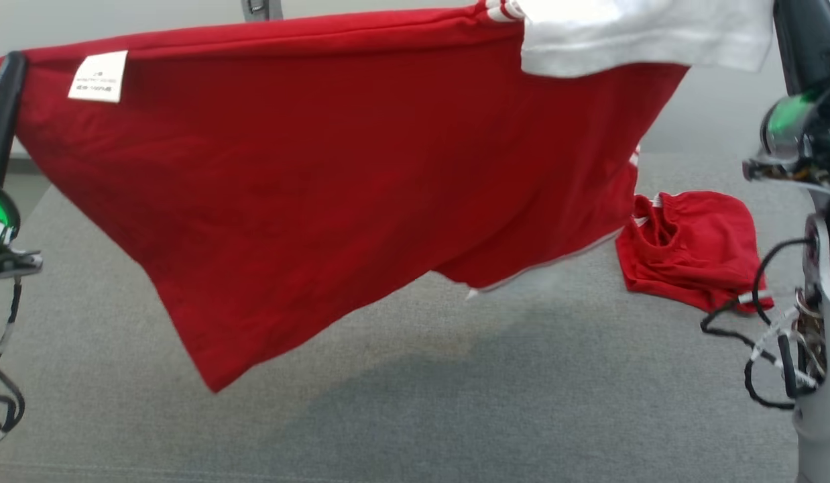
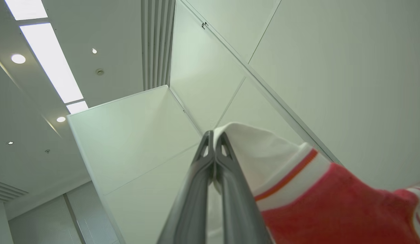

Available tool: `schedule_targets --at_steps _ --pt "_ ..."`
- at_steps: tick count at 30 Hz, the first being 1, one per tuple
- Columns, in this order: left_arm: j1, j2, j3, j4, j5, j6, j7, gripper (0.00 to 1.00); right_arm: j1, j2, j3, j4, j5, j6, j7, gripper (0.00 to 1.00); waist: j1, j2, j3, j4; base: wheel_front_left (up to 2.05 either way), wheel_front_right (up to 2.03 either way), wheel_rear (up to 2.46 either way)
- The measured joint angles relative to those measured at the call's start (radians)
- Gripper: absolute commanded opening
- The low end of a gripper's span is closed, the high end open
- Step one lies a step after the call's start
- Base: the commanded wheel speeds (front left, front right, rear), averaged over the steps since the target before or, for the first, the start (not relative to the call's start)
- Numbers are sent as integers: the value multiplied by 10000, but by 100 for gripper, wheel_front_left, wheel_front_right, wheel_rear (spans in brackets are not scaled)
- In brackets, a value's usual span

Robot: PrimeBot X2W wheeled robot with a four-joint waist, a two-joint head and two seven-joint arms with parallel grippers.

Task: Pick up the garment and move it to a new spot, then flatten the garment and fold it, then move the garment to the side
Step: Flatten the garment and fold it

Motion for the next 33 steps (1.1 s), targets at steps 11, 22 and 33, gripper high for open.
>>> schedule_targets --at_steps 11,22,33 --pt "1468 650 286 -2056 -702 928 -6 0 2132 -121 -430 -2011 192 -815 516 0 0 0 -28 -475 0 0 0" --pt "1127 1110 -276 -2393 -1028 1149 1057 0 2659 -399 631 -1099 -182 -895 1881 0 1 0 1159 -515 0 0 0" --pt "-2739 119 -1271 -21 -84 1202 1687 0 -1656 311 -159 3860 -2775 -895 1467 0 1 0 2649 -454 0 0 0"
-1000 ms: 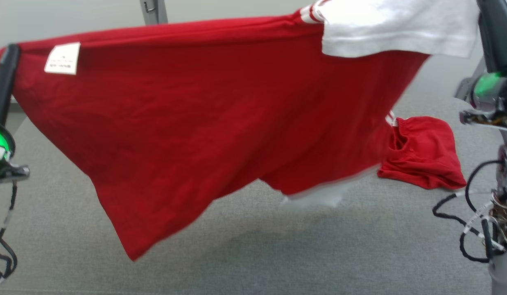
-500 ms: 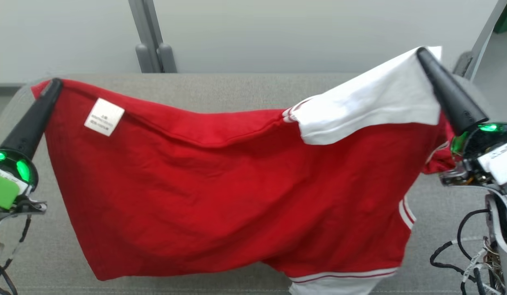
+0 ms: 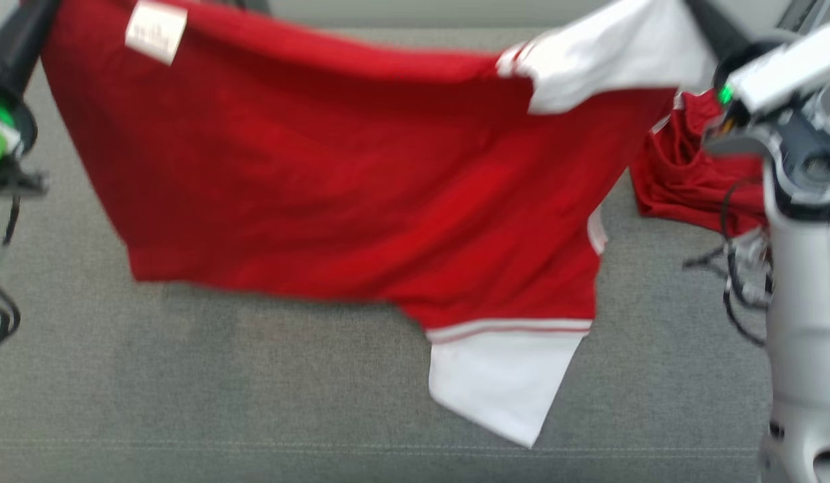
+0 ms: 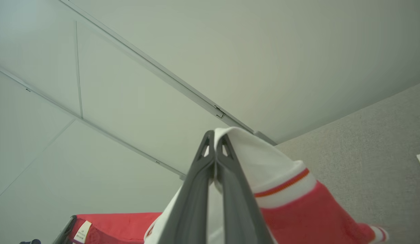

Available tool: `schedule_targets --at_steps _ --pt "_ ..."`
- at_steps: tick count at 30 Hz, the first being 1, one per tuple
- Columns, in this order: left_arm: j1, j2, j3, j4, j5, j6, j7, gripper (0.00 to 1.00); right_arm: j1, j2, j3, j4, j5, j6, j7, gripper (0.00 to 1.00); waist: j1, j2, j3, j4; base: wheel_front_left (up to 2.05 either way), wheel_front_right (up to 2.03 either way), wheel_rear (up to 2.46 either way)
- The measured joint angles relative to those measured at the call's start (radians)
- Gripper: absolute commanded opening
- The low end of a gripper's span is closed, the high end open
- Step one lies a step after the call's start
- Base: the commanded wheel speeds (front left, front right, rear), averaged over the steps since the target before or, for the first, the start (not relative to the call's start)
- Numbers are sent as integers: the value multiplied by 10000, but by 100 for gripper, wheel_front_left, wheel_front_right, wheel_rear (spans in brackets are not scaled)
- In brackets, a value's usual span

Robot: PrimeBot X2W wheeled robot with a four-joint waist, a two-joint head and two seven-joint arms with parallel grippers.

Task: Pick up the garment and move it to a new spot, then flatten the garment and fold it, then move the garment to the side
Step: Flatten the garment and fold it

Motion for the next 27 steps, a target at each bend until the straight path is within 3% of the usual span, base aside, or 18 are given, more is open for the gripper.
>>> schedule_targets --at_steps 8,11,15,19,22,25,27 --pt "-2429 -1106 -244 1547 1446 0 -629 0 -3321 270 -844 1120 -1127 0 -1108 0 0 0 978 193 0 0 0" --pt "-3490 -1710 278 1793 1946 0 -1457 0 -4949 286 -769 938 -1312 0 -1664 0 0 0 1400 285 0 0 0" --pt "-4524 -2015 803 1898 2422 -92 -2362 0 -6374 244 -182 244 -815 6 -1946 0 0 0 1971 346 0 0 0" --pt "-4379 -2073 543 1728 2932 -711 -2894 0 -5870 245 224 -96 -395 8 -1962 0 1 0 2549 332 0 0 0" --pt "-3580 -2063 138 1590 3405 -1145 -3095 0 -4322 219 194 -295 -313 52 -1950 0 1 0 2985 296 0 0 0" --pt "-2061 -2061 -211 1693 3557 -1308 -3099 0 -2516 232 105 -378 -286 54 -1927 0 1 0 3418 265 0 0 0" --pt "-1026 -2109 -422 2063 3570 -1432 -3185 0 -1446 236 -4 -360 -257 228 -1990 0 1 0 3696 249 0 0 0"
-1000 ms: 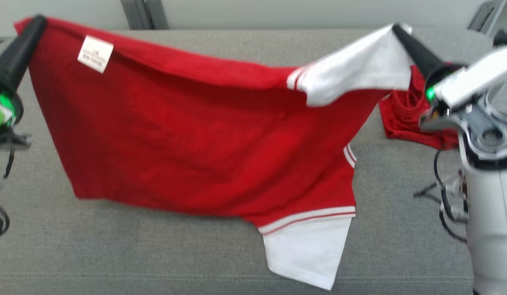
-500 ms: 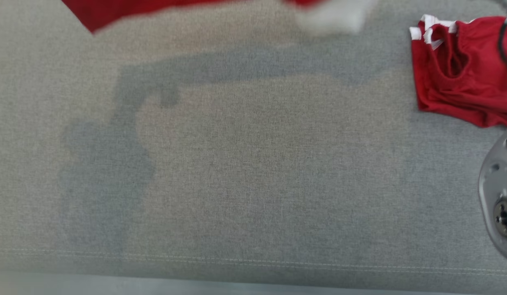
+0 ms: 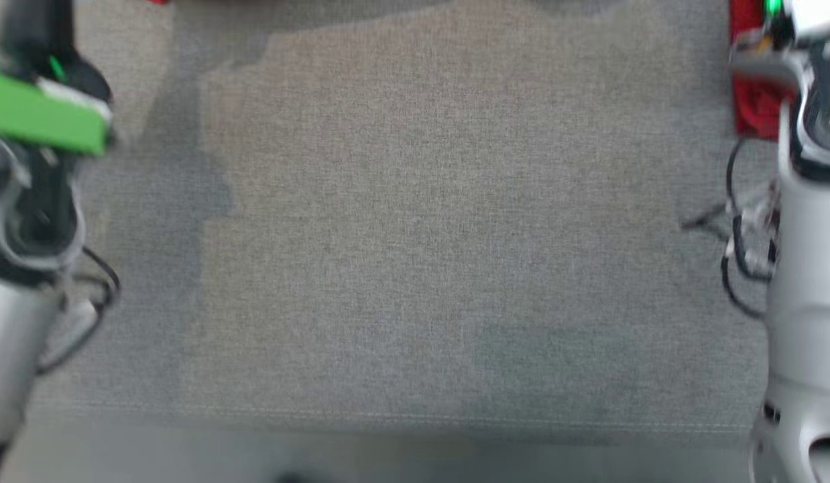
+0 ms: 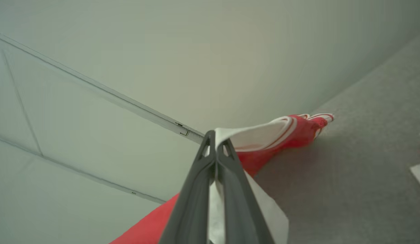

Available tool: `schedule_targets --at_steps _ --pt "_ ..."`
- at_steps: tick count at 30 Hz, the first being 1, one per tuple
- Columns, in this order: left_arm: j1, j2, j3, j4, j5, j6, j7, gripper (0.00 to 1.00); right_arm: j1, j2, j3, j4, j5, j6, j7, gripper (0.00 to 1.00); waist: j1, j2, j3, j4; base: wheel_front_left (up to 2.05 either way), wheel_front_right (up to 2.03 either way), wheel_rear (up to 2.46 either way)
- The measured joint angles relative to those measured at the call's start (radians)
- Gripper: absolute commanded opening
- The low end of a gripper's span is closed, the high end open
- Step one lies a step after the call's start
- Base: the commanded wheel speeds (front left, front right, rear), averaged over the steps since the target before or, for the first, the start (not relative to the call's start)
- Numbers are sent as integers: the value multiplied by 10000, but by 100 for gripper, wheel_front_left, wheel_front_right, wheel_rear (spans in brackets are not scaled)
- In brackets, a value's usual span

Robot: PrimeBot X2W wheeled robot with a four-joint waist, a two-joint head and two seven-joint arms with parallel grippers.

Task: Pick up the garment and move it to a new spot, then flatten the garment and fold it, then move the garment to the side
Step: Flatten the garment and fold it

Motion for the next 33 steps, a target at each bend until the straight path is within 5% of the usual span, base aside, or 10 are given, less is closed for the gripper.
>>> schedule_targets --at_steps 6,14,33 --pt "2492 -1020 370 1496 -79 -623 -82 0 2370 69 -690 506 669 917 -1012 0 0 0 425 -45 0 0 0" --pt "3263 -2132 2541 1900 -121 -976 -67 0 3452 117 -742 828 1302 1730 -1438 0 0 0 -288 -57 0 0 0" --pt "6520 -2228 2451 2063 69 -1057 -59 0 7302 242 539 585 1776 1879 -1484 0 -1 0 -3039 -238 0 0 0"
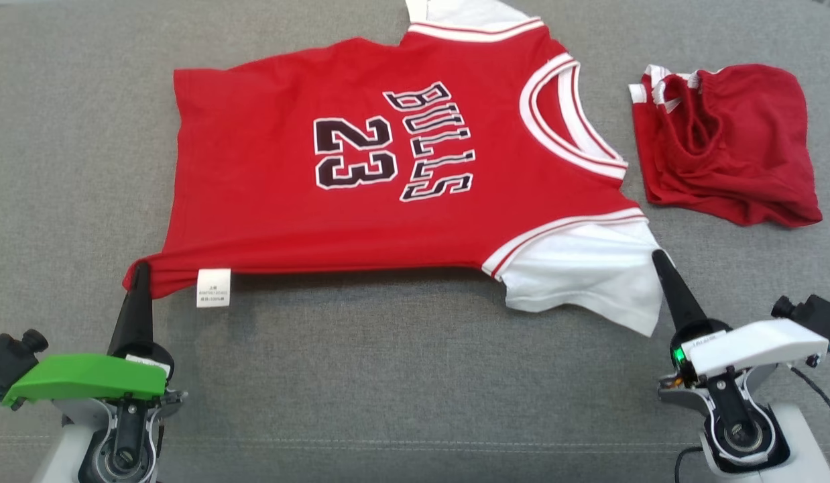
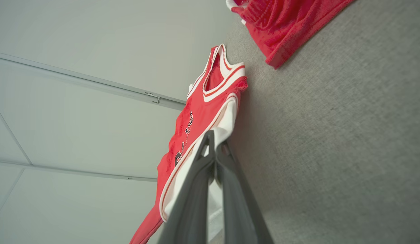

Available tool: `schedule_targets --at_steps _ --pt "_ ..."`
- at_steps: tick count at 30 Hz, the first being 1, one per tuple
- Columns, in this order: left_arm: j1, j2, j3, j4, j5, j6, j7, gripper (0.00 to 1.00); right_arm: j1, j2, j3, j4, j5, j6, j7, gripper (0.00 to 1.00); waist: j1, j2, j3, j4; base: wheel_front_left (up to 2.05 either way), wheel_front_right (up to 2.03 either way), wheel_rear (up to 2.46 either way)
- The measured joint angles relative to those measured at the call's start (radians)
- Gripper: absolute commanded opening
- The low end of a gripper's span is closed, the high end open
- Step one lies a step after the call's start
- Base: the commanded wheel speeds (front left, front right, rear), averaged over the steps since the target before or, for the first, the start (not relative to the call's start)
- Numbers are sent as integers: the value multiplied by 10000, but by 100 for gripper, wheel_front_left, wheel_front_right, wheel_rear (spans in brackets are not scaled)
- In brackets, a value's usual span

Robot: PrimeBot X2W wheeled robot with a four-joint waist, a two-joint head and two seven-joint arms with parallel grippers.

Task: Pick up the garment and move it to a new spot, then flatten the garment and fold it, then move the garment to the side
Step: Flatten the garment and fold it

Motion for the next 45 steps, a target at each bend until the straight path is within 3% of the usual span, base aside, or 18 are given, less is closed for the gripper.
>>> schedule_targets --at_steps 9,19,45 --pt "1443 217 161 -497 0 0 0 0 1936 71 138 -594 -52 -360 -4 0 -1 0 -1076 -150 0 0 0" --pt "2766 267 -171 -926 -8 0 0 0 3304 100 265 -1404 -19 -704 -48 0 -1 0 -1218 -150 0 0 0" --pt "2968 546 -533 -1862 -178 0 692 0 3080 -201 268 -2337 -226 -1223 79 0 -1 0 -123 40 0 0 0"
